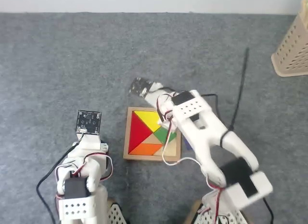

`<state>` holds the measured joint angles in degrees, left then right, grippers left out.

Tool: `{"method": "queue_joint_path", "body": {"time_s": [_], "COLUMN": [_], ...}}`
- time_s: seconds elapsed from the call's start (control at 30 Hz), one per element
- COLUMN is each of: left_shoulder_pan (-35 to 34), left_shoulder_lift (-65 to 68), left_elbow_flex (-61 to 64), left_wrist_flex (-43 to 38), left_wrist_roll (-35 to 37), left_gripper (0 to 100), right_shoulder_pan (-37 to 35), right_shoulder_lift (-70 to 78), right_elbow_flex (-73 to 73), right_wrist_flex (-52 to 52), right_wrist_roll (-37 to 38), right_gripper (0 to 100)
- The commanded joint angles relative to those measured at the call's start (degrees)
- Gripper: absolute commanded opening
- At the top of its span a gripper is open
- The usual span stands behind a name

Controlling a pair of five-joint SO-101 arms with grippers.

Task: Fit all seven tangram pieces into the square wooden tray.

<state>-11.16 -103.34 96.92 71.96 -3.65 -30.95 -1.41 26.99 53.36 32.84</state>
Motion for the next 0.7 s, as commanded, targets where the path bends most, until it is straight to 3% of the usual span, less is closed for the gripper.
{"method": "queue_joint_path", "body": {"time_s": [0.0, 0.2, 0.67], "left_shoulder_pan": [0.0, 0.0, 0.0], "left_shoulder_lift": [-1.14, -1.14, -1.14], "left_elbow_flex": [-0.4, -0.4, -0.4], "left_wrist_flex": [0.44, 0.44, 0.44], "left_wrist_roll": [-0.26, -0.26, -0.26], "left_gripper": [1, 1, 1], "right_shoulder_pan": [0.84, 5.58, 6.55], "right_shoulder_lift": [-8.04, -6.81, 7.96], "right_elbow_flex": [-0.09, 2.46, -5.36], "right_wrist_flex": [-0.84, -7.16, -9.63], "right_wrist_roll": [-8.79, -17.93, -18.2], "right_gripper": [0.6, 0.6, 0.6]}}
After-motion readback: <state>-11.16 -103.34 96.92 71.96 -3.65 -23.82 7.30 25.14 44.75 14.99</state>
